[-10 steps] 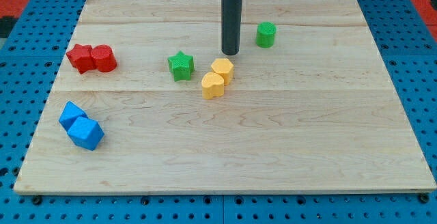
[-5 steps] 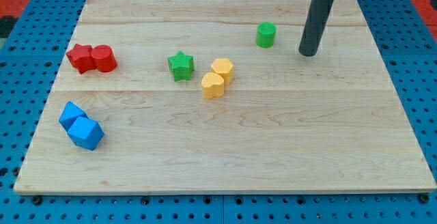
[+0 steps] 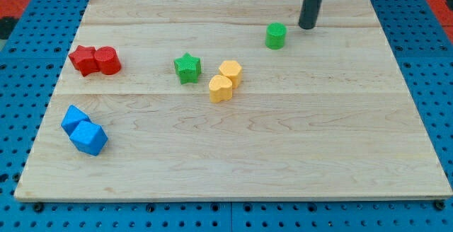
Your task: Place the green circle vertically to the yellow hexagon
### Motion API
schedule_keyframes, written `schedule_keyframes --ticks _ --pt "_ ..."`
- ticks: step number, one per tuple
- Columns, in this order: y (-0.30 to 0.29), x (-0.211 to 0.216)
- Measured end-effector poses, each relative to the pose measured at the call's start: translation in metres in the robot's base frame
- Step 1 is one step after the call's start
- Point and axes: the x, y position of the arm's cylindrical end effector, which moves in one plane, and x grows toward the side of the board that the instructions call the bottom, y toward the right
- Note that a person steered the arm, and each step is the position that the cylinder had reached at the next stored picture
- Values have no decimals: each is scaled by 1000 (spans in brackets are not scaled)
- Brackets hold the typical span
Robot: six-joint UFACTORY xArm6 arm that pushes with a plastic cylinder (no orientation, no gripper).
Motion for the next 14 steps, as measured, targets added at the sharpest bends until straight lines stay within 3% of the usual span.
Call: schedule_keyframes --ticks 2,10,11,12,14 --pt "-42 21" --pt "-17 21" --pt "-11 30" --pt "12 80" --pt "-56 25"
